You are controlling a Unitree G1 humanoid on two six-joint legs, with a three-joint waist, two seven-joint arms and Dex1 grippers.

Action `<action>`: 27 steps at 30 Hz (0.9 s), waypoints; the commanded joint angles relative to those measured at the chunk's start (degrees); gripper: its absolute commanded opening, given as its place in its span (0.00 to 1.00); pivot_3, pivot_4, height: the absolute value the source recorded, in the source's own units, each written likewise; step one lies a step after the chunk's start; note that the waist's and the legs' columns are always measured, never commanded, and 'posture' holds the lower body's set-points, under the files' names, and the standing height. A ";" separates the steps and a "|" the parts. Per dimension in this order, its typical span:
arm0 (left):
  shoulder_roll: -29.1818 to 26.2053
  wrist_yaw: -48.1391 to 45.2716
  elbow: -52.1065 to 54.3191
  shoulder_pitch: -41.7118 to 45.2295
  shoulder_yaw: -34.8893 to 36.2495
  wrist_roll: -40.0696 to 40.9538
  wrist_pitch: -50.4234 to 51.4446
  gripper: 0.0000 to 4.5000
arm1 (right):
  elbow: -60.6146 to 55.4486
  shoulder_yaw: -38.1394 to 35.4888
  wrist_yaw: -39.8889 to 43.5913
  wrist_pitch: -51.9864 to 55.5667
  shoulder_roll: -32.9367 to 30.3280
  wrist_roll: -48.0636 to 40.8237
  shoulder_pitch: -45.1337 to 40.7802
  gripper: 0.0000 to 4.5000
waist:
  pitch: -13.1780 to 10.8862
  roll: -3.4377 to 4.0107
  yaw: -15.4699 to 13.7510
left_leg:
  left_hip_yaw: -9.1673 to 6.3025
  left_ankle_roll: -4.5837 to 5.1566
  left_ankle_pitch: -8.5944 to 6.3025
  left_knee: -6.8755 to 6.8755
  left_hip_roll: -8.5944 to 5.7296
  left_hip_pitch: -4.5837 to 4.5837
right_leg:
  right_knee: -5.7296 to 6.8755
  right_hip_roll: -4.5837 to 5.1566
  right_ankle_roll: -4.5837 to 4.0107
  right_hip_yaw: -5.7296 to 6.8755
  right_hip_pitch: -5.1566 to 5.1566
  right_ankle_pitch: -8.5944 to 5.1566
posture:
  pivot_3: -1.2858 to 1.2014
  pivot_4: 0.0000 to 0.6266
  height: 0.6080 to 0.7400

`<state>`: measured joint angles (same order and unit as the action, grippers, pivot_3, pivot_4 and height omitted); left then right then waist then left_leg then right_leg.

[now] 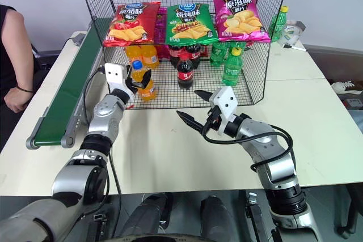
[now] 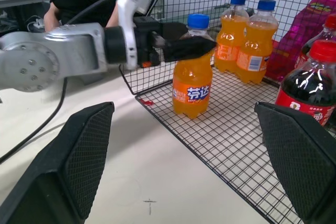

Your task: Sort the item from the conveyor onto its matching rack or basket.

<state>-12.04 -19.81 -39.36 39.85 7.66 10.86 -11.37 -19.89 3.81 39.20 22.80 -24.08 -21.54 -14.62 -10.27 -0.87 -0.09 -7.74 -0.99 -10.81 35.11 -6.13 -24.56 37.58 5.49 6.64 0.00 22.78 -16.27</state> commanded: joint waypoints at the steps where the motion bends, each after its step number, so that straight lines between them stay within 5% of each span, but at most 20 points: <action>1: -1.76 0.30 13.14 -3.91 0.80 1.15 3.44 1.00 | -2.06 -1.02 0.36 -0.60 -0.56 -0.86 -0.70 1.00 | 0.00 0.00 0.04 | 0.00 0.00 0.00 0.00 0.00 0.01 | 0.00 0.00 0.00 -0.01 0.00 0.00 | 0.52 0.24 1.00; 5: -4.98 -0.48 27.26 -9.94 2.06 3.91 12.65 1.00 | -1.79 -1.64 0.81 -0.48 -1.17 -0.97 -1.18 1.00 | 0.01 0.01 0.05 | -0.01 -0.01 0.00 0.01 0.01 0.02 | 0.02 0.01 -0.01 -0.01 -0.01 0.00 | 0.52 0.24 1.00; 9: -14.30 -7.64 41.40 -18.22 3.36 10.26 27.41 1.00 | -0.36 -2.97 1.52 -0.65 -2.55 -0.89 -2.25 1.00 | 0.03 0.06 0.76 | 0.00 -0.01 0.00 -0.04 0.04 0.04 | 0.02 0.04 -0.02 -0.04 0.00 -0.01 | 0.52 0.24 1.00; 15: -24.01 -12.95 50.04 -26.94 8.53 16.50 38.71 1.00 | 2.66 -5.03 3.02 -1.05 -4.92 -0.82 -3.34 1.00 | 0.03 0.10 0.61 | -0.01 -0.01 -0.01 -0.09 0.07 0.09 | 0.00 0.06 -0.05 -0.05 -0.02 -0.02 | 0.52 0.24 1.00; 27: -26.93 -15.01 54.50 -34.02 12.10 17.44 41.69 1.00 | 6.13 -7.66 4.91 -0.95 -8.14 -0.74 -3.09 1.00 | 0.02 0.12 0.60 | -0.02 -0.01 -0.02 -0.13 0.08 0.08 | -0.05 0.12 -0.23 -0.13 -0.02 -0.12 | 0.52 0.24 1.00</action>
<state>-38.33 -34.70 12.58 6.10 17.89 27.29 30.43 -13.04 -2.47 43.90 22.81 -31.60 -21.57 -17.36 -10.26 -0.76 0.50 -7.76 -1.00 -10.83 34.98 -6.05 -24.48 37.53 5.60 6.41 -0.13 22.75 -16.39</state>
